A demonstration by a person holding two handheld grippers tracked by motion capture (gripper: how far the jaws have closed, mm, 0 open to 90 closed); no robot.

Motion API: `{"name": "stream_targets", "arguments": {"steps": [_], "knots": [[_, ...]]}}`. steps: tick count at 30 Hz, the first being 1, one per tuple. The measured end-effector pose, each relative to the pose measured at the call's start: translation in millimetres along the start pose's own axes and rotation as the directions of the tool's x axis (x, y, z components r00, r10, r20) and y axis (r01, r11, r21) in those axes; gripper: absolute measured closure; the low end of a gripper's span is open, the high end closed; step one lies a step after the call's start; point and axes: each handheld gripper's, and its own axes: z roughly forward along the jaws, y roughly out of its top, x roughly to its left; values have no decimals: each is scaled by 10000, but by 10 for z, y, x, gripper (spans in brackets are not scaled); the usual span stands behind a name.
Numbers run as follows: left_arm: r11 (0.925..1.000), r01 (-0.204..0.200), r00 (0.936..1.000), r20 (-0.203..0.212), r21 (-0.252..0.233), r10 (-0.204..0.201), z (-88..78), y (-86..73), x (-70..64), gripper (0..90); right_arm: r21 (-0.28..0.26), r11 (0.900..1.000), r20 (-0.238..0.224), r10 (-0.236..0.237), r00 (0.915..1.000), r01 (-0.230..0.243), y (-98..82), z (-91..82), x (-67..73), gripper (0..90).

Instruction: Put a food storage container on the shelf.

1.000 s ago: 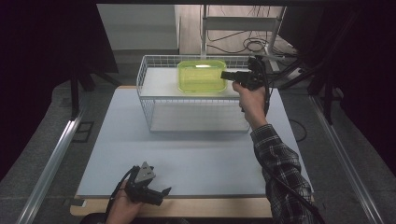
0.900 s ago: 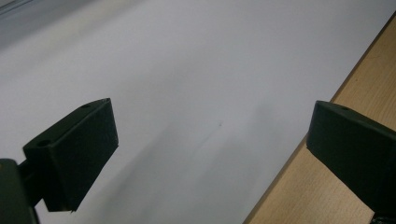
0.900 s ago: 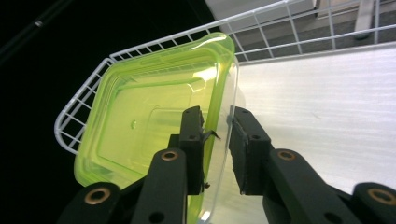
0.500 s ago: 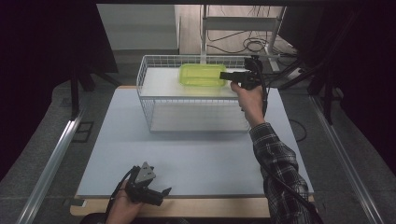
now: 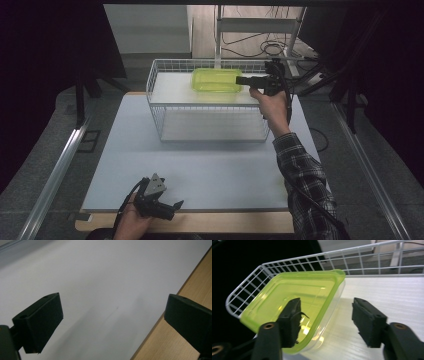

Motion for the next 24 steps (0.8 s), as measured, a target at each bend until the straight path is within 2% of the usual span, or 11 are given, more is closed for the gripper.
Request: {"name": "stream_targets", "arguments": {"steps": [6,12,16,24], "knots": [[9995,71,9999,96,-314,-68,-17,-3,12,14,28,9995,-318,-299,9990,300,-47,-85,29,317],[9990,37,10000,29,-441,-36,-25,0,5,12,143,9981,-603,-596,9964,605,-127,-161,61,270],[9983,183,9998,-36,-552,-185,-40,2,13,12,121,9969,-839,-768,9935,780,-194,-222,85,247],[9984,119,9998,-133,-547,-126,-30,-2,18,12,205,9887,-901,-1462,9851,1486,-324,-321,155,205]]}}
